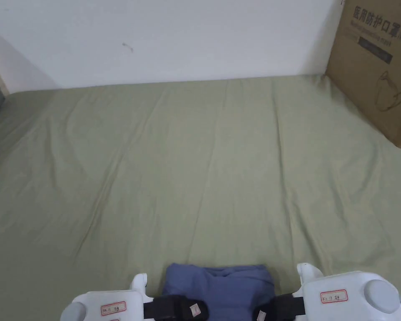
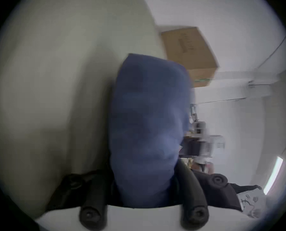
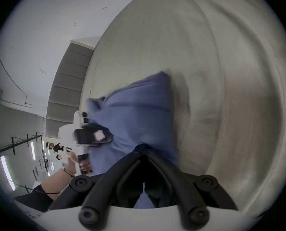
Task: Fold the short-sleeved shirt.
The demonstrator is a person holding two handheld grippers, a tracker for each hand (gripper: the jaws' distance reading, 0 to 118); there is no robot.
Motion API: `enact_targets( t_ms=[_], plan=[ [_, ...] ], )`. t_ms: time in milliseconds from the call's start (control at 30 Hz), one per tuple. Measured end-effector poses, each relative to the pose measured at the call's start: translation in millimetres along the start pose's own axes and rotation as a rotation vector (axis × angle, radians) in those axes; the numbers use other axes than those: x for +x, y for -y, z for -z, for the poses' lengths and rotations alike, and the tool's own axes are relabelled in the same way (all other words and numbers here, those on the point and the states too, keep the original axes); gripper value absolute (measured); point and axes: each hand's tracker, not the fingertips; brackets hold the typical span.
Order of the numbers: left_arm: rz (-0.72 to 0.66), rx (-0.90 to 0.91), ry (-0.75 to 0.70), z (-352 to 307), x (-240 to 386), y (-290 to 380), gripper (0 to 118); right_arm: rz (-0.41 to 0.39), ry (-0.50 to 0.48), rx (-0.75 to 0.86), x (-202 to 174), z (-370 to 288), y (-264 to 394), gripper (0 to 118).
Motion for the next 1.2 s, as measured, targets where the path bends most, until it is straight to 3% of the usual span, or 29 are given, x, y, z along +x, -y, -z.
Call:
enact_targets(
  t_ms=[33, 100, 167, 233, 300, 500, 667, 733, 767, 833, 867, 967, 1033, 1167, 1200],
  plan=[
    [-0.025, 0.025, 0.041, -1.1, 9.1, -0.8, 20, 0.016, 0.026, 0.002, -0.3, -1.4, 0.1, 0],
    [0.040, 0.013, -0.067, 2.6, 25.2, -1.6, 20, 0.056, 0.037, -0.003, -8.4, -10.2, -1.9, 0],
    [0.054, 0.024, -0.078, -4.9, 41.7, -1.5, 20, -0.028, 0.105, 0.031, -23.6, -27.3, -0.9, 0],
    [0.092, 0.054, -0.061, -22.7, 56.7, -1.7, 20, -0.119, 0.108, 0.082, -41.3, -51.2, 2.4, 0],
    [0.175, 0.098, -0.062, -54.0, 74.7, -5.8, 20, -0.148, 0.082, 0.126, -57.3, -77.9, 5.8, 0],
    [0.241, 0.191, -0.303, -177.2, 76.9, -38.2, 20, -0.160, 0.080, 0.205, -90.2, -132.6, 19.5, 0],
    [0.219, 0.244, -0.634, -270.0, 59.9, -69.2, 22, -0.201, 0.146, 0.277, -109.3, -148.8, 23.9, 0],
    [0.220, 0.232, -0.772, -295.9, 53.2, -81.3, 32, -0.197, 0.164, 0.284, -109.4, -149.0, 22.1, 0],
    [0.217, 0.216, -0.854, -304.5, 50.6, -84.9, 50, -0.188, 0.171, 0.287, -108.8, -148.8, 21.4, 0],
    [0.210, 0.194, -1.007, -319.7, 45.4, -92.6, 100, -0.164, 0.172, 0.291, -102.9, -149.2, 17.1, 0],
    [0.219, 0.185, -1.110, -326.4, 43.5, -95.0, 117, -0.157, 0.171, 0.292, -102.3, -148.8, 17.0, 0],
    [0.278, 0.168, -1.381, -335.6, 42.1, -92.5, 115, -0.157, 0.189, 0.295, -100.1, -149.0, 14.1, 0],
    [0.326, 0.219, -1.469, -343.0, 49.1, -80.8, 115, -0.173, 0.203, 0.295, -100.8, -148.7, 12.8, 0],
    [0.401, 0.320, -1.426, -339.7, 74.7, -51.1, 114, -0.184, 0.210, 0.298, -103.5, -148.9, 10.1, 0],
    [0.425, 0.335, -1.386, -331.0, 81.9, -43.6, 109, -0.185, 0.206, 0.300, -103.9, -149.3, 9.3, 0]
  ],
)
